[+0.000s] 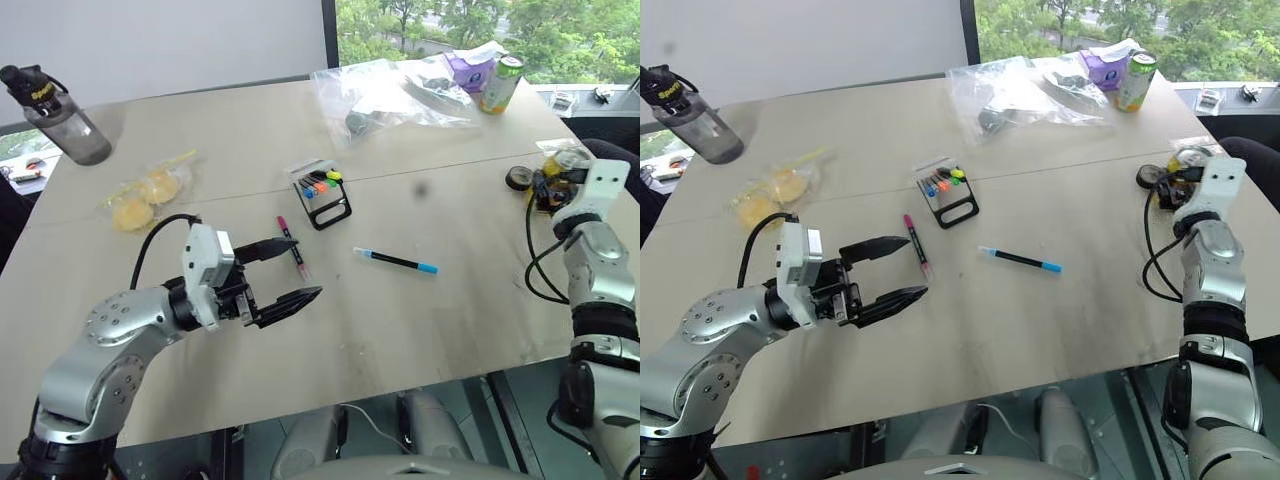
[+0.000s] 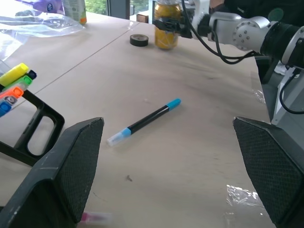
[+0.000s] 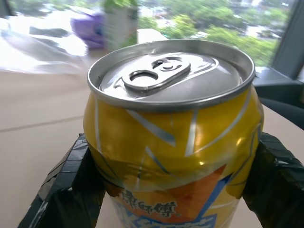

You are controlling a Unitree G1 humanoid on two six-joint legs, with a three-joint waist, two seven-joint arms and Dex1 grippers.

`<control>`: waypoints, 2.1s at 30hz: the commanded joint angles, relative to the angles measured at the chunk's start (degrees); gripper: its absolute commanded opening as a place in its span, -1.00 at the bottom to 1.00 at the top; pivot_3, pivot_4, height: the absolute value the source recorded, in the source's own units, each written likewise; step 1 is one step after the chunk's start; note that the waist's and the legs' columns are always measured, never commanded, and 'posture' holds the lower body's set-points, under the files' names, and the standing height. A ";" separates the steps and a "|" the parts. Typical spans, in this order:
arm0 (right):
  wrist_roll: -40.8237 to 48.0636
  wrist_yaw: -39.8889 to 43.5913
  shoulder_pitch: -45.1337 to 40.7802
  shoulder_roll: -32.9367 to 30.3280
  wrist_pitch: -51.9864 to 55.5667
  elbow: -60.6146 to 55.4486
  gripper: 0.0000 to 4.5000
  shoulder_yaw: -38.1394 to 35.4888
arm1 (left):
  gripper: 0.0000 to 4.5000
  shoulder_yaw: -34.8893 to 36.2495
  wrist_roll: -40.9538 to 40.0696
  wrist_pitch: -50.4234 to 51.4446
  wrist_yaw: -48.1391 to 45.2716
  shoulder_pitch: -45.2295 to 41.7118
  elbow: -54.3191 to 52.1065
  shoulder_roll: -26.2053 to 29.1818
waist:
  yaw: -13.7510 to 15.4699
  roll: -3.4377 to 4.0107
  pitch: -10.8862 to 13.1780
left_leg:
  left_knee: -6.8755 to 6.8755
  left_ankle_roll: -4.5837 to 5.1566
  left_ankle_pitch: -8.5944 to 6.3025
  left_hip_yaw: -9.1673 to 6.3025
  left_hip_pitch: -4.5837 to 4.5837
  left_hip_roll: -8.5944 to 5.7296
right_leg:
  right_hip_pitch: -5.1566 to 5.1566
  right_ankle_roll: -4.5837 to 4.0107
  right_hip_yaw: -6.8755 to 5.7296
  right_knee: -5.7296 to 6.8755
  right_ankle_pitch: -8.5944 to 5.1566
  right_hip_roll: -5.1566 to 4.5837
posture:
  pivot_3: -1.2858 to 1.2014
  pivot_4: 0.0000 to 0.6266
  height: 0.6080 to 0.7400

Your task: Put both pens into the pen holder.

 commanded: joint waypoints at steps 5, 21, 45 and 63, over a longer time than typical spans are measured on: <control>1.29 -3.22 -1.20 -0.47 1.12 -0.71 0.91 -2.09 | 1.00 0.81 0.49 -1.66 -0.60 0.11 -0.62 -0.05 | 0.04 -0.01 -0.01 | 0.01 0.01 0.00 0.02 0.00 0.00 | 0.01 0.01 0.01 -0.01 0.01 0.00 | 0.03 -0.52 1.00; 0.24 -4.77 1.43 -1.22 -12.96 -5.88 0.99 -3.65 | 1.00 0.83 0.65 -1.55 -0.31 0.97 -1.39 0.28 | -0.78 -0.01 -0.01 | 0.01 0.01 0.00 0.06 0.03 0.01 | 0.01 0.01 0.06 0.06 0.01 0.03 | 0.03 -0.52 1.00; 20.68 38.23 20.85 -9.47 14.33 -44.00 0.99 15.68 | 1.00 0.58 1.19 -1.48 -0.65 1.78 -1.14 0.07 | -0.64 -0.03 0.00 | 0.07 0.03 -0.01 0.08 0.15 0.08 | 0.08 0.02 0.10 0.11 0.01 0.04 | 0.03 -0.52 1.00; 7.40 44.24 7.72 -11.32 30.11 -38.65 0.99 33.98 | 1.00 3.49 2.41 -0.84 -3.11 11.90 -2.51 3.71 | 0.49 -0.16 0.04 | 0.09 0.00 -0.01 -0.04 0.08 0.08 | 0.08 0.01 -0.04 0.03 0.01 0.01 | 0.03 -0.52 1.00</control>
